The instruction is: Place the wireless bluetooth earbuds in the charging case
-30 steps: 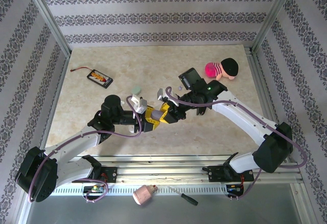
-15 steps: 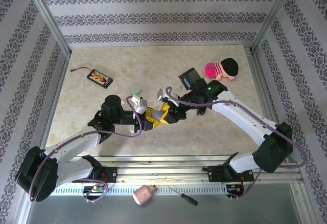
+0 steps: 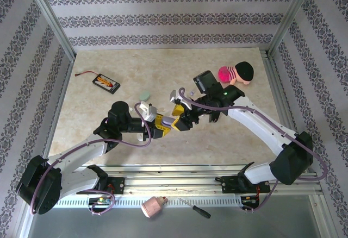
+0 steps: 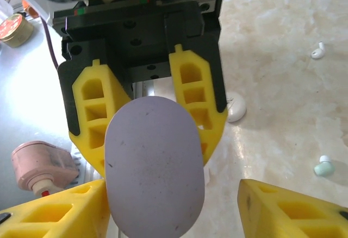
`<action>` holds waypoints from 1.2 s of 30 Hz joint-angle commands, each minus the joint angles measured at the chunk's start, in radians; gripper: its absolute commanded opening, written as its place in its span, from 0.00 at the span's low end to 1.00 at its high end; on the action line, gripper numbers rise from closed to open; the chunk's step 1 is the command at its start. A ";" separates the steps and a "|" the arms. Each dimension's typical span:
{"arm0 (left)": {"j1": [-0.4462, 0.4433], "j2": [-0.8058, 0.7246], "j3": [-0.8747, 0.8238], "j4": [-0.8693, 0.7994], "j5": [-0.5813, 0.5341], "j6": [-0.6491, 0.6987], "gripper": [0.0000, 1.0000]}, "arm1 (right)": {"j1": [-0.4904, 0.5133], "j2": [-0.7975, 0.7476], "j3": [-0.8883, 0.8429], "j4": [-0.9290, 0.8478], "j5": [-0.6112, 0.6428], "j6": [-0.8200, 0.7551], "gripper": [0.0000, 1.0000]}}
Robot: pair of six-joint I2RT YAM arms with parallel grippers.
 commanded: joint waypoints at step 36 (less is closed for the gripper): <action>-0.016 0.006 -0.113 0.227 -0.161 0.088 0.14 | -0.303 -0.129 -0.262 0.486 0.632 0.635 0.79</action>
